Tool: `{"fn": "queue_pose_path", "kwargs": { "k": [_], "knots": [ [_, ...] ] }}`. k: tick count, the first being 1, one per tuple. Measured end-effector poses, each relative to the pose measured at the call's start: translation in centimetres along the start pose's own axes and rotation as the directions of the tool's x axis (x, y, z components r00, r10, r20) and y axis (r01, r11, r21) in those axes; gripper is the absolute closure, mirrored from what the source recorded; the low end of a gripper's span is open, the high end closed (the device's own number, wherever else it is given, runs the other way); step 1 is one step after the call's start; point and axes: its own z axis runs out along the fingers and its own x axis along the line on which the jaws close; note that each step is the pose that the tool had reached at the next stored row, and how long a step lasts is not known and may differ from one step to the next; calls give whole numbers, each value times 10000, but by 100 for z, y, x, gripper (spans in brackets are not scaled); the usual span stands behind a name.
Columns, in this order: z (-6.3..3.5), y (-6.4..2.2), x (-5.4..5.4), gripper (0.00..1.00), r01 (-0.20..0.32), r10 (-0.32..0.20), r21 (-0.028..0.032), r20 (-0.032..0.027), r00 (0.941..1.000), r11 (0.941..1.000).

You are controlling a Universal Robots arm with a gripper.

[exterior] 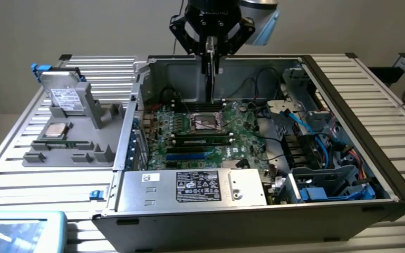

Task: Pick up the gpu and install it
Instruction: 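Pick up the gpu and move the gpu toward the slot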

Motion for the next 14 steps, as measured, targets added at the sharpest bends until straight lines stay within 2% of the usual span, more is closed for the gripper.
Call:
{"fn": "queue_pose_path", "kwargs": {
  "k": [5, 9, 14],
  "knots": [
    [38, 2, -85, 72, 39, -39, 1, -5, 10000, 10000],
    [68, 7, -190, 72, 180, -180, -1, -24, 9998, 9998],
    [85, 10, -253, 72, 434, -434, -2, -57, 9990, 9991]
  ]
}}
